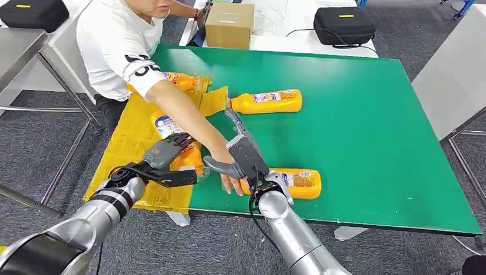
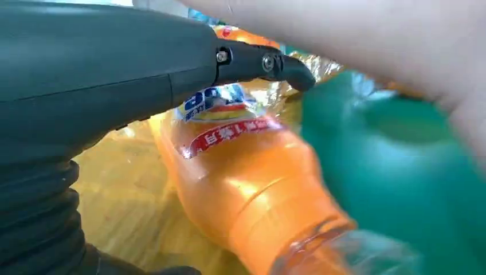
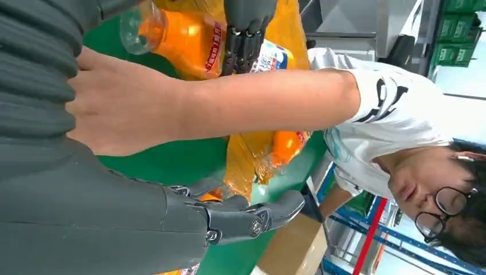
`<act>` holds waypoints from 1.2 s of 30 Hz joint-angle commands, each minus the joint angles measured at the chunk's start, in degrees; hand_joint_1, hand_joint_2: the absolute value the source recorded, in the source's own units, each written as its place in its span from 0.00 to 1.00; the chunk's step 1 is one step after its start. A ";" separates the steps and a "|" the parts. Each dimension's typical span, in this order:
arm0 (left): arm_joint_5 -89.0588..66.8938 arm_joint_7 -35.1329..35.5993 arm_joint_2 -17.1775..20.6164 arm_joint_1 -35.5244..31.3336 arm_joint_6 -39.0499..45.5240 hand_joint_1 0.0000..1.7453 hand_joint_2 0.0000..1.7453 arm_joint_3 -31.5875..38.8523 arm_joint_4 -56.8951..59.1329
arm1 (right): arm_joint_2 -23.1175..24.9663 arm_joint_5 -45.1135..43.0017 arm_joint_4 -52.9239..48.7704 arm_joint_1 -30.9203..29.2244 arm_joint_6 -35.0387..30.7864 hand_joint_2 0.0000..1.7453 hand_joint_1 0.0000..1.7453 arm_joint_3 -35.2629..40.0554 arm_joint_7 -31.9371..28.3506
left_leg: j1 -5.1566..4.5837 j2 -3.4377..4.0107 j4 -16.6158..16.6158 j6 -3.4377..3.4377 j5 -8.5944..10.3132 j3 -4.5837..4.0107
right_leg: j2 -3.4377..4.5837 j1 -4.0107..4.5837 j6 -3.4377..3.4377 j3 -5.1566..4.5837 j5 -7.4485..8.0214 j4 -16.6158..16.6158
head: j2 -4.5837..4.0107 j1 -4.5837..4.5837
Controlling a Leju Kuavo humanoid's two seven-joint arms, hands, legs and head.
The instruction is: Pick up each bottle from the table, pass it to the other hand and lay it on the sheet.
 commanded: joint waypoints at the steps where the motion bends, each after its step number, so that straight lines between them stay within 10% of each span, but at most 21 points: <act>1: 17.25 -6.68 1.30 9.61 -5.28 0.00 1.00 15.75 -16.90 | -1.83 -0.15 3.91 -2.29 -2.42 1.00 0.00 1.80 -0.84 | 0.03 0.16 -0.03 -0.04 -0.18 0.38 | 0.16 0.04 -0.07 0.32 -0.13 -0.04 | 0.00 0.00; 5: 28.98 -6.68 0.46 16.82 -8.58 0.00 1.00 19.99 -29.46 | -2.49 1.26 3.54 -1.22 -5.35 1.00 0.00 1.62 -0.68 | 0.03 0.18 -0.03 -0.04 -0.22 0.43 | 0.17 0.04 -0.08 0.34 -0.17 -0.06 | 0.00 0.02; 6: 32.44 -6.68 -0.50 18.82 -9.85 0.00 1.00 22.08 -32.75 | -2.70 1.98 3.32 -0.80 -6.49 0.00 0.00 1.50 -0.09 | 0.04 0.15 -0.01 -0.06 -0.27 0.50 | 0.15 0.05 -0.10 0.43 -0.22 -0.03 | 0.00 0.00; 14: 43.10 -6.01 -8.61 22.57 -18.80 0.00 1.00 32.55 -36.55 | -5.11 6.12 -0.54 4.68 -10.64 0.00 0.00 -0.01 3.31 | 0.03 -0.09 -0.03 -0.01 -0.10 0.19 | -0.10 0.03 -0.04 0.19 -0.13 -0.11 | 0.00 0.02; 15: 44.06 -4.65 -9.47 22.58 -19.56 0.00 1.00 33.40 -36.52 | -5.23 7.06 -0.38 4.96 -10.91 1.00 0.00 -0.34 4.31 | 0.04 -0.10 -0.01 -0.02 -0.18 0.36 | -0.11 0.05 -0.06 0.36 -0.21 -0.09 | 0.00 0.00; 36: 50.46 2.62 -13.48 24.94 -19.95 0.00 1.00 30.07 -37.02 | -11.34 35.50 -4.29 14.78 -14.99 1.00 0.00 -4.08 17.04 | 0.01 -0.06 -0.02 -0.02 -0.24 0.38 | -0.05 0.03 -0.06 0.38 -0.22 -0.10 | 0.00 0.00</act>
